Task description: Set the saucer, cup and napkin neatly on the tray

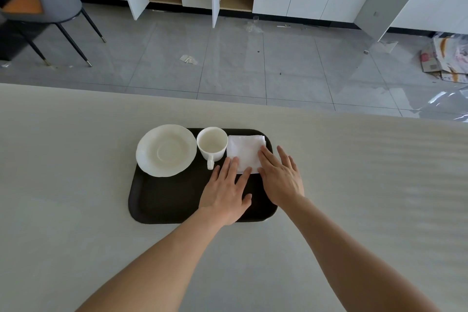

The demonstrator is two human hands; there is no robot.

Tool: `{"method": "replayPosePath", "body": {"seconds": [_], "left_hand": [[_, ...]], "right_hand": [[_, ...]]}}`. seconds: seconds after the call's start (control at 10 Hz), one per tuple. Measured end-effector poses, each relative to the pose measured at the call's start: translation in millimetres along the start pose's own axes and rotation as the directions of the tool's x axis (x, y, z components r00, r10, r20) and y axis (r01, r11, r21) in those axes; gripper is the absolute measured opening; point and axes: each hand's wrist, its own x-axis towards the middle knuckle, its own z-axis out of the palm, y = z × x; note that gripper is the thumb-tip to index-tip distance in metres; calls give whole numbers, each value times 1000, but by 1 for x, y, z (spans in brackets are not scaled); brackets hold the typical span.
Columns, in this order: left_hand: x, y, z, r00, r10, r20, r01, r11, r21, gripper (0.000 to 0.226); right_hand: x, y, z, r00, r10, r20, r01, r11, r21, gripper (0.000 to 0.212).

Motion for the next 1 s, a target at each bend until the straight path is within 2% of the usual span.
{"method": "replayPosePath", "body": {"seconds": [0.3,0.7,1.0], "left_hand": [[-15,0,-14,998,31,-47,-30,999,15,68],[-68,-3,-52,992,53,-114,-50,998,28,65],[-106,-29,-84,984,-26,-179,41,996,81,66]], "right_hand": [[-12,-9,-14,996,25,-86,-15,993,116,50],[-39,-40,-48,985,16,-170,8,990,140,40],[-58,-75,-76,977,-10,-215,35,993,114,40]]}}
